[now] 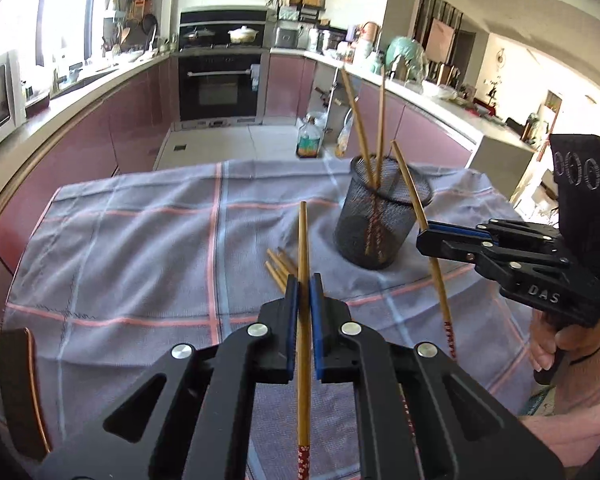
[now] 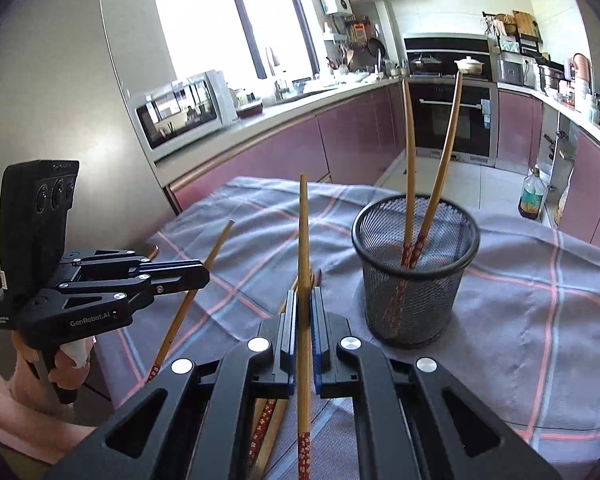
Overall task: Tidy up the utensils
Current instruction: 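Grasp another chopstick with the right tool while the left tool grasps one too, then carry the chopstick upright into the mesh cup with the right tool while the left tool does likewise, then open the right tool to drop the chopstick in the cup while the left tool releases its own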
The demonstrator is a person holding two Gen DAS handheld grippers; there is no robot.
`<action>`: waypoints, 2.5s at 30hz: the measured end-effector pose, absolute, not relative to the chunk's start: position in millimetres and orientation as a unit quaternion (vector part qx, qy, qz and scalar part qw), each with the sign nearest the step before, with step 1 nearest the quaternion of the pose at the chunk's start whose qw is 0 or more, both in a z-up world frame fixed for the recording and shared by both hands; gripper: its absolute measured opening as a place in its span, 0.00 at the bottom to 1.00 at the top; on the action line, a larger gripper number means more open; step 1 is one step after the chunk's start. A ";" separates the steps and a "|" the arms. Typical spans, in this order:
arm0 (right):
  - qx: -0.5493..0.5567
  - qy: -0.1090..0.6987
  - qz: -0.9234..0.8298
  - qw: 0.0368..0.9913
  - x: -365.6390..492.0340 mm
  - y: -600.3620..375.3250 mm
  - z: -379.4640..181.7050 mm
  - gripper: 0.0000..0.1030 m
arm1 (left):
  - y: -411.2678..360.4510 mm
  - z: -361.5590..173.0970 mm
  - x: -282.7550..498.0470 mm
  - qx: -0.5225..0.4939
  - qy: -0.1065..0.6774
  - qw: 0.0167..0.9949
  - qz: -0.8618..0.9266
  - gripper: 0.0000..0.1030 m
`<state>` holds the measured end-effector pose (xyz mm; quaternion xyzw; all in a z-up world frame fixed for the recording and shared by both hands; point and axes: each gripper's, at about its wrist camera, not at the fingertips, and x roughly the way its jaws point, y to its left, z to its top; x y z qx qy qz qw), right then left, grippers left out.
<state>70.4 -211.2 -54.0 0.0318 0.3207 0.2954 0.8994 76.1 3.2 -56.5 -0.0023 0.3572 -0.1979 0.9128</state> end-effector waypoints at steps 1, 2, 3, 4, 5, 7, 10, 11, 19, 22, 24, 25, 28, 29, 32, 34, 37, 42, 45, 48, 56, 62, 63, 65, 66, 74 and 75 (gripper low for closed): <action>0.034 0.316 0.294 0.902 69.4 -214.6 -50.7 0.05 | 3.5 -50.7 72.5 -0.007 0.351 0.914 -0.203 0.07; 0.037 0.311 0.293 0.903 68.2 -216.9 -47.6 0.05 | 4.7 -44.4 69.8 -0.010 0.343 0.916 -0.207 0.07; 0.040 0.305 0.292 0.905 67.4 -219.8 -44.3 0.05 | 5.7 -38.7 66.8 -0.013 0.337 0.918 -0.210 0.07; 0.043 0.301 0.293 0.906 67.2 -222.2 -41.9 0.05 | 7.0 -32.7 64.6 -0.017 0.331 0.919 -0.214 0.07; 0.046 0.296 0.292 0.908 66.5 -225.0 -38.9 0.05 | 8.5 -27.1 62.7 -0.021 0.325 0.920 -0.217 0.07; 0.049 0.284 0.290 0.912 65.2 -229.7 -33.1 0.05 | 10.5 -16.4 57.6 -0.026 0.311 0.924 -0.222 0.07; 0.054 0.271 0.289 0.916 63.8 -237.5 -24.0 0.05 | 14.8 -0.8 52.9 -0.039 0.293 0.926 -0.237 0.07; 0.056 0.267 0.289 0.918 64.4 -239.2 -21.1 0.05 | 15.8 4.6 52.2 -0.042 0.286 0.927 -0.239 0.07; 0.052 0.233 0.282 0.929 68.3 -247.1 4.5 0.05 | 13.3 36.9 64.2 -0.073 0.252 0.932 -0.252 0.07; 0.048 0.220 0.279 0.934 70.4 -249.5 16.4 0.05 | 5.0 47.6 75.7 -0.078 0.244 0.932 -0.258 0.07; 0.045 0.211 0.276 0.937 71.2 -251.5 24.2 0.05 | -1.2 56.2 80.6 -0.079 0.237 0.932 -0.261 0.07; 0.044 0.205 0.275 0.938 72.2 -253.1 29.1 0.05 | -4.2 61.0 83.1 -0.078 0.234 0.933 -0.263 0.07; 0.041 0.190 0.272 0.942 76.0 -256.0 41.9 0.05 | -12.4 76.0 91.6 -0.079 0.221 0.934 -0.270 0.07; 0.040 0.185 0.270 0.944 77.4 -257.2 45.9 0.05 | -15.4 81.1 93.7 -0.079 0.216 0.935 -0.270 0.07; 0.038 0.172 0.265 0.948 81.6 -261.0 56.0 0.05 | -22.8 95.8 100.3 -0.073 0.200 0.939 -0.271 0.07; 0.037 0.165 0.260 0.951 85.5 -263.5 60.6 0.05 | -29.9 104.5 105.1 -0.068 0.194 0.941 -0.271 0.07; 0.034 0.162 0.249 0.954 91.6 -264.5 61.6 0.05 | -42.0 111.5 113.6 -0.060 0.192 0.942 -0.267 0.07; 0.031 0.183 0.234 0.954 110.1 -263.5 48.4 0.05 | -62.9 103.5 131.8 -0.046 0.215 0.939 -0.263 0.07; 0.028 0.206 0.233 0.950 121.5 -261.1 35.6 0.05 | -74.5 89.9 144.6 -0.031 0.239 0.934 -0.262 0.07; 0.029 0.233 0.234 0.944 131.8 -258.8 21.3 0.05 | -82.4 73.3 158.3 -0.018 0.263 0.929 -0.262 0.07; 0.034 0.306 0.233 0.923 153.3 -256.4 -7.0 0.05 | -97.2 36.8 185.4 0.012 0.315 0.912 -0.263 0.07; 0.036 0.321 0.227 0.919 158.6 -254.2 -10.7 0.05 | -98.0 29.9 200.3 0.012 0.320 0.912 -0.256 0.07; 0.037 0.323 0.225 0.919 160.4 -253.5 -9.9 0.05 | -95.9 28.9 203.6 0.011 0.322 0.912 -0.255 0.07; 0.039 0.325 0.223 0.918 162.2 -254.0 -10.5 0.05 | -92.5 26.8 206.7 0.008 0.325 0.911 -0.253 0.07; 0.039 0.326 0.222 0.918 163.1 -253.8 -10.6 0.05 | -93.0 27.0 208.8 0.007 0.327 0.911 -0.252 0.07; 0.045 0.334 0.215 0.917 171.3 -254.1 -14.6 0.07 | -90.6 14.6 225.3 0.001 0.346 0.906 -0.243 0.07; 0.047 0.335 0.215 0.916 172.4 -254.6 -15.5 0.07 | -91.9 13.1 227.4 -0.001 0.349 0.905 -0.243 0.07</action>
